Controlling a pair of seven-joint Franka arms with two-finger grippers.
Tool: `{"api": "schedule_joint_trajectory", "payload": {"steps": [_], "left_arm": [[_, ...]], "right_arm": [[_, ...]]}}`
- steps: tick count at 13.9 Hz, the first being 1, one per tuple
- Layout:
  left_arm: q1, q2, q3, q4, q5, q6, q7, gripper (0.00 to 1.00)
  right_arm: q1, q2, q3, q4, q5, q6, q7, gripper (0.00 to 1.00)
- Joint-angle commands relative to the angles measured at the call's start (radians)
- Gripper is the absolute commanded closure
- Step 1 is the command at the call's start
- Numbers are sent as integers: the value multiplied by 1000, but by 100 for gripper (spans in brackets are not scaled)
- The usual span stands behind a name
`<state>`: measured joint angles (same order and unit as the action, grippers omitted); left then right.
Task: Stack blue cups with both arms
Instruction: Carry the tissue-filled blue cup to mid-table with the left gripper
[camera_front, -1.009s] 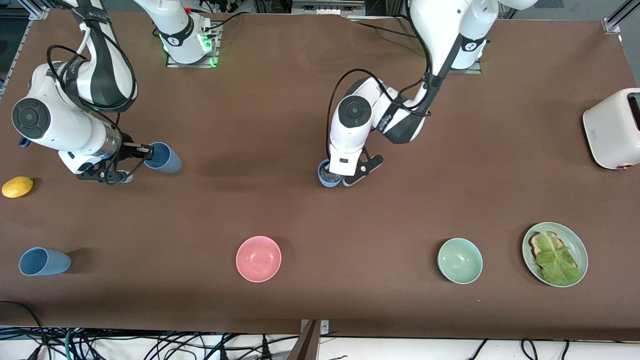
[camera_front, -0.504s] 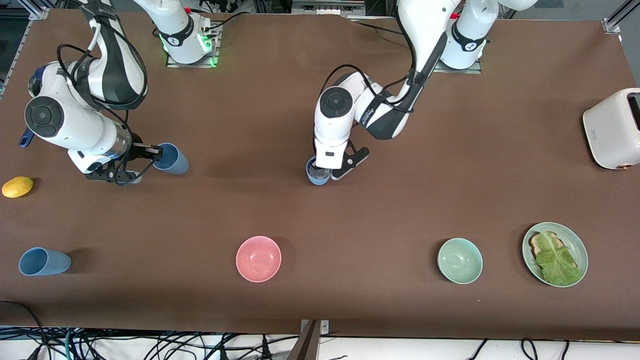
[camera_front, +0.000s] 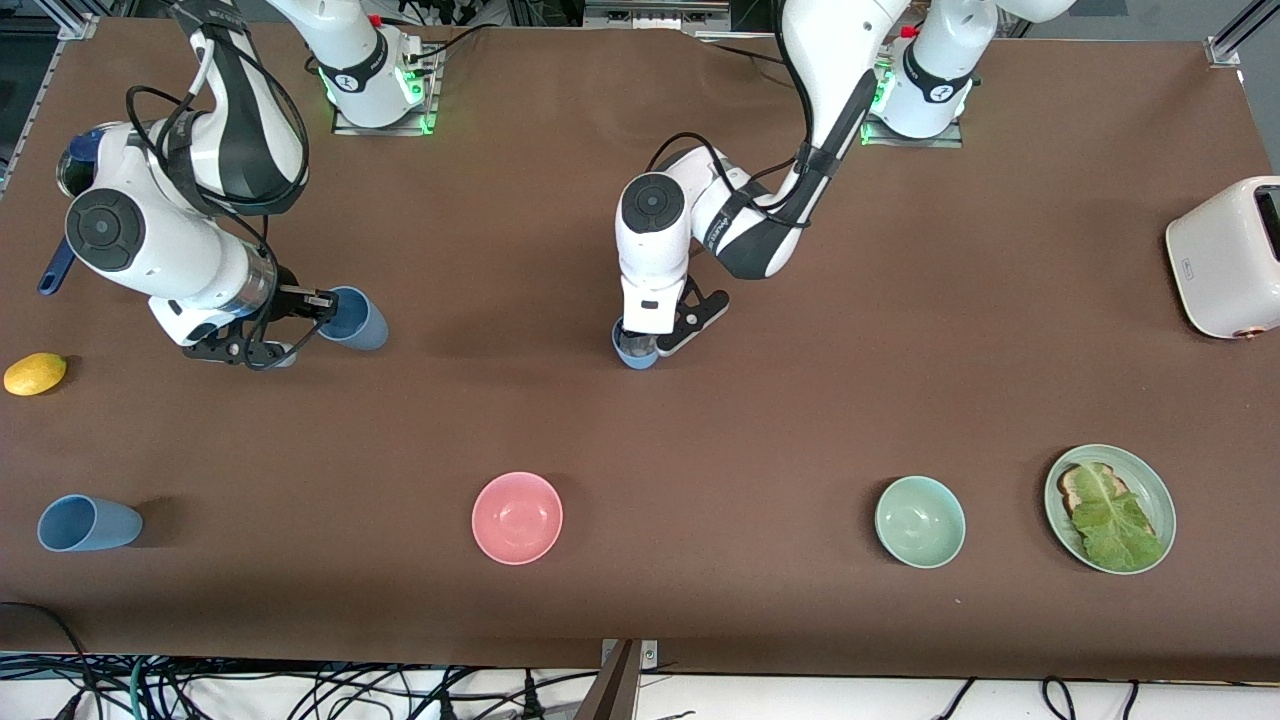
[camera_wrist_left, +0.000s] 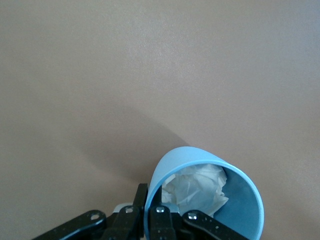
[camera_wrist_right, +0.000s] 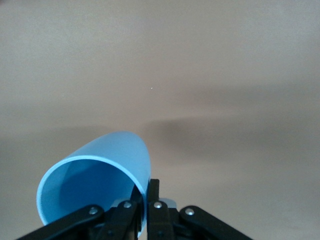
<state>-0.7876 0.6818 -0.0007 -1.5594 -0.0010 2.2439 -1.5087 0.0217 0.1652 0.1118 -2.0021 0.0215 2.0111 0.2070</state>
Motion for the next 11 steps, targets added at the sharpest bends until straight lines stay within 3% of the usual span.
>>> {"api": "schedule_joint_trajectory", "payload": {"steps": [1, 3, 5, 9, 11], "left_arm": [[-10, 32, 11, 33, 38, -3, -21, 87], [-12, 30, 11, 33, 65, -3, -22, 69], [-12, 28, 11, 33, 67, -3, -22, 31], [-12, 21, 13, 33, 69, -3, -19, 5], [-10, 12, 13, 33, 69, -3, -10, 2]], "right_arm": [[0, 4, 25, 25, 12, -23, 52, 100], [1, 4, 49, 55, 12, -50, 95, 100], [6, 10, 75, 109, 12, -109, 141, 100], [72, 10, 80, 160, 12, -135, 248, 100], [109, 10, 82, 172, 12, -141, 301, 100]]}}
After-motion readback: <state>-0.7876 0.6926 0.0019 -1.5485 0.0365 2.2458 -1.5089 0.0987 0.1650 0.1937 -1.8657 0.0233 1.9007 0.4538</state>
